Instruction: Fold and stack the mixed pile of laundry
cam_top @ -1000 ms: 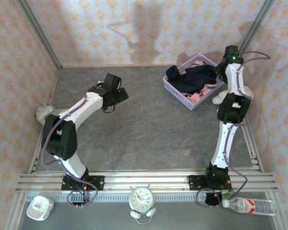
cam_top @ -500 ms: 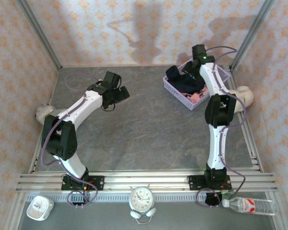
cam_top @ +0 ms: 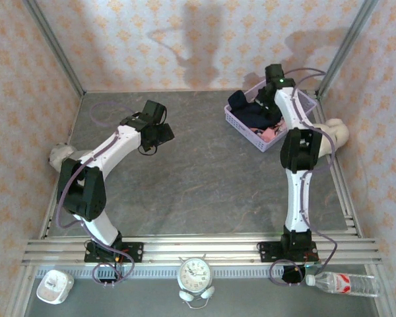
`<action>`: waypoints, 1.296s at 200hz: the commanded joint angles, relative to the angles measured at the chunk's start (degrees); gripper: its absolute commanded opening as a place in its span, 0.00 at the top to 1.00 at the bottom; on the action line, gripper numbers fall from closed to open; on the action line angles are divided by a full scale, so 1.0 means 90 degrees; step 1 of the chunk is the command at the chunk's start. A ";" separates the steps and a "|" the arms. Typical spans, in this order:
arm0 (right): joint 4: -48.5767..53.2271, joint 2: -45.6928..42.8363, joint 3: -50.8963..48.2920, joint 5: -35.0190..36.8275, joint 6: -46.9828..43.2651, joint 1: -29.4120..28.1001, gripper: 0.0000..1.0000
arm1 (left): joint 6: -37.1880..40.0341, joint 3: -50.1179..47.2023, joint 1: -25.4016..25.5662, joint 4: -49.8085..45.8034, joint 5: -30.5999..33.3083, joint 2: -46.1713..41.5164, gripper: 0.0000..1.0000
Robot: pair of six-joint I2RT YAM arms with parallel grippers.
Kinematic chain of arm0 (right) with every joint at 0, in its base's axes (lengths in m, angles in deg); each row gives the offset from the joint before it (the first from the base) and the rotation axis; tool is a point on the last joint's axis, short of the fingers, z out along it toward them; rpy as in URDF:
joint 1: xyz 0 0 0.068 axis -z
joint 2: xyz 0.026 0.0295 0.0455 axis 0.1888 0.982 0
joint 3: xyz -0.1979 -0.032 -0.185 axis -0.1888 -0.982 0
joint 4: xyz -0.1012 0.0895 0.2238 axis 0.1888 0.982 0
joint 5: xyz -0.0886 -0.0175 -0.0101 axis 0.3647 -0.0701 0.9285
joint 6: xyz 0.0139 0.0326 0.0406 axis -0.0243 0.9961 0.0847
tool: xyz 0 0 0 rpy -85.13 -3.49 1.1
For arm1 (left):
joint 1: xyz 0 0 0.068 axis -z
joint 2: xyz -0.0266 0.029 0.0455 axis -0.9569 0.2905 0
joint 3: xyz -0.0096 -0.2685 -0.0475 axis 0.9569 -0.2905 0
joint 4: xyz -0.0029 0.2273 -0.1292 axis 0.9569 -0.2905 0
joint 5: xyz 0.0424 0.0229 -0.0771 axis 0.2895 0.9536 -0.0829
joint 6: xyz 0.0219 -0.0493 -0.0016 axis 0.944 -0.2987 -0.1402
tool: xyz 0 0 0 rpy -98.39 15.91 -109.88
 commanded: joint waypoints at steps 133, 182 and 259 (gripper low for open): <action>-0.2355 -0.3903 0.2089 -0.5314 0.1291 -0.1415 1.00 | -0.0693 0.0159 -0.0557 0.0110 0.0077 -0.0549 0.12; -0.1428 -0.4488 0.0327 -0.4166 0.0356 -0.1471 1.00 | -0.0991 -0.0750 -0.0784 0.0092 0.0605 -0.1427 0.11; -0.1557 -0.3249 -0.3399 -0.3213 -0.0300 -0.2257 0.41 | -0.0450 -0.2309 -0.0015 0.1044 -0.0168 -0.2404 0.11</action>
